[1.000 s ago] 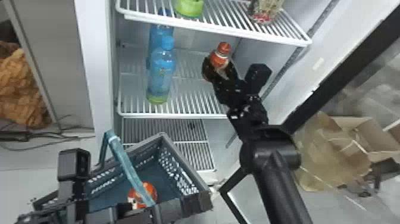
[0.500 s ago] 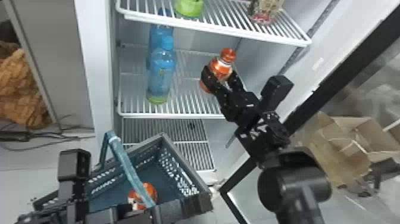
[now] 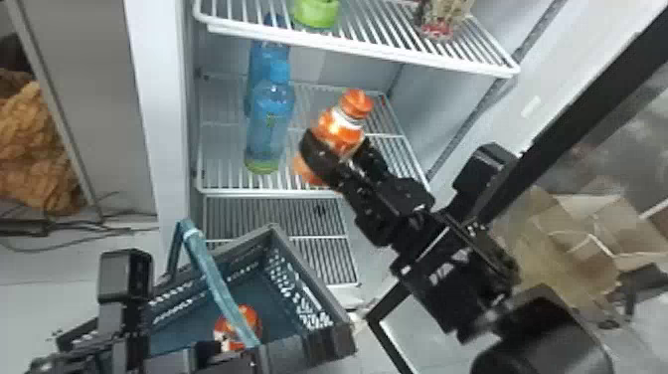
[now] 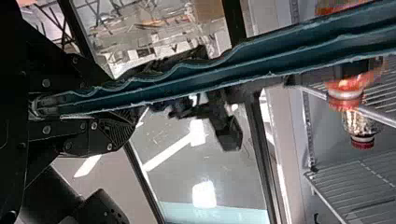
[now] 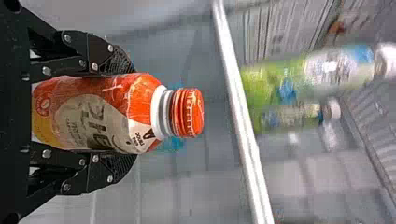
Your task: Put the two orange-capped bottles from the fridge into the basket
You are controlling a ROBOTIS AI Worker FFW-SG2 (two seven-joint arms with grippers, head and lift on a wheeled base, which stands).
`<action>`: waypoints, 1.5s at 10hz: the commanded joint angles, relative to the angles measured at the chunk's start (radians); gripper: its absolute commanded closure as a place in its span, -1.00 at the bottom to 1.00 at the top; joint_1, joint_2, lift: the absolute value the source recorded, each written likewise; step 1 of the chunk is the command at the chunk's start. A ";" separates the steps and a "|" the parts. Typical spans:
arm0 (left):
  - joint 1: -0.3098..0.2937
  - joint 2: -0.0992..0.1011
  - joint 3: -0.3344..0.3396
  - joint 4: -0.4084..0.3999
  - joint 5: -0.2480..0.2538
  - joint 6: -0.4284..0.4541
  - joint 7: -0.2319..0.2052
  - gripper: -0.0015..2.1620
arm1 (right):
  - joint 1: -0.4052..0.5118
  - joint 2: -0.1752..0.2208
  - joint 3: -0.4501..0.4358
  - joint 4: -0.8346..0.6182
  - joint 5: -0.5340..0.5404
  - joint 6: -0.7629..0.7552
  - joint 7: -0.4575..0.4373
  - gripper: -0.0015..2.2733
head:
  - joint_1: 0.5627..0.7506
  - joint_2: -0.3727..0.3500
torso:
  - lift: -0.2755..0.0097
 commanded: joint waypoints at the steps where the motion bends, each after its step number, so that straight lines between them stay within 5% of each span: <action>1: -0.002 0.001 -0.002 0.000 -0.003 0.003 0.000 0.06 | 0.063 -0.006 0.012 -0.097 -0.060 0.101 0.010 -0.38 | 0.41 -0.94 | -0.72; 5: -0.005 0.001 -0.002 0.000 -0.003 0.003 0.000 0.06 | 0.202 0.020 -0.074 -0.330 -0.060 0.393 0.008 -0.38 | 0.41 -0.94 | -0.72; 8: -0.012 0.003 -0.006 0.000 -0.005 0.003 0.000 0.06 | 0.207 0.011 -0.142 -0.463 -0.018 0.712 0.008 -0.38 | 0.41 -0.94 | -0.72; 15: -0.012 0.003 -0.004 0.000 -0.005 0.003 0.000 0.06 | 0.126 -0.006 -0.090 -0.352 -0.094 0.751 0.010 -0.38 | 0.41 -0.94 | -0.72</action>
